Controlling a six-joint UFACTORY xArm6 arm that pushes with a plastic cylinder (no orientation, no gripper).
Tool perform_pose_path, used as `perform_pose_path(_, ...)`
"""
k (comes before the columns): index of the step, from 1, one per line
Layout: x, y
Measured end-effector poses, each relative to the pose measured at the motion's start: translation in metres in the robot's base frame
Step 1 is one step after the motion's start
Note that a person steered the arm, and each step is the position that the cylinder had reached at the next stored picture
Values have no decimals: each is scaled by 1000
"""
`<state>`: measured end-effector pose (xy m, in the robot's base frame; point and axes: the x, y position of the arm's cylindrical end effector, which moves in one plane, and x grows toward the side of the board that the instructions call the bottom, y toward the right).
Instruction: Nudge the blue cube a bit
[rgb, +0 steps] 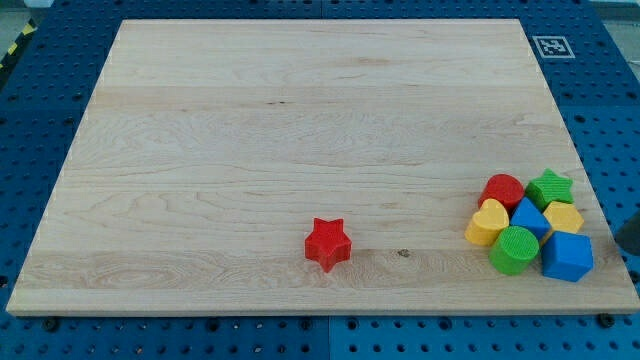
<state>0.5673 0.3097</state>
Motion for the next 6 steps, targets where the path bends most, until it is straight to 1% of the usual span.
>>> perform_pose_path(1, 29, -13)
perform_pose_path(3, 32, -19)
perform_pose_path(6, -11, -49)
